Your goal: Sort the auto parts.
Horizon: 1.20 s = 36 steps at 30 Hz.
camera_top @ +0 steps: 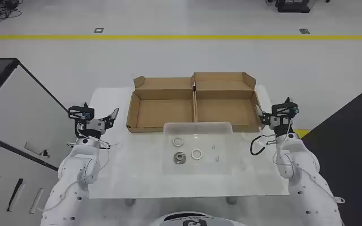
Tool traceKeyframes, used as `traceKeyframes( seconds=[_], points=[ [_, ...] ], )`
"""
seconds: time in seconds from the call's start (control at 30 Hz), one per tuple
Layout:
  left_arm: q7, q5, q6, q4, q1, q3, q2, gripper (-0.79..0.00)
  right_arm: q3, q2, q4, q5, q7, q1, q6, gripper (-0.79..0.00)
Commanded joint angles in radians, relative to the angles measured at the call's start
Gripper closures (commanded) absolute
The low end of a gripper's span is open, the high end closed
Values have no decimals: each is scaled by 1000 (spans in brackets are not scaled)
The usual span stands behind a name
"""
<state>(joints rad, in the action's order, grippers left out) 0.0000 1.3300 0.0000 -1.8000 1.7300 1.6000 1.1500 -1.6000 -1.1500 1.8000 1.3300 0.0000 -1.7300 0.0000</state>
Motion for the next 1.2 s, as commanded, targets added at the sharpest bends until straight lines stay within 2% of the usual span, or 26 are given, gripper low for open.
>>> traceKeyframes(
  seconds=[0.0,0.33,0.5,0.83,1.17],
  points=[
    [0,0,0,0,0,0,0,-785,0,0,0,0,0,0,0,-785],
    [0,0,0,0,0,0,0,-785,0,0,7,0,-1,3,-6,-785],
    [0,0,0,0,0,0,0,-785,-23,5,95,60,33,-15,-57,-785],
    [0,0,0,0,0,0,0,-785,-94,28,311,156,270,-21,-309,-785],
    [0,0,0,0,0,0,0,-785,-82,51,366,99,532,133,-637,-785]
  ],
)
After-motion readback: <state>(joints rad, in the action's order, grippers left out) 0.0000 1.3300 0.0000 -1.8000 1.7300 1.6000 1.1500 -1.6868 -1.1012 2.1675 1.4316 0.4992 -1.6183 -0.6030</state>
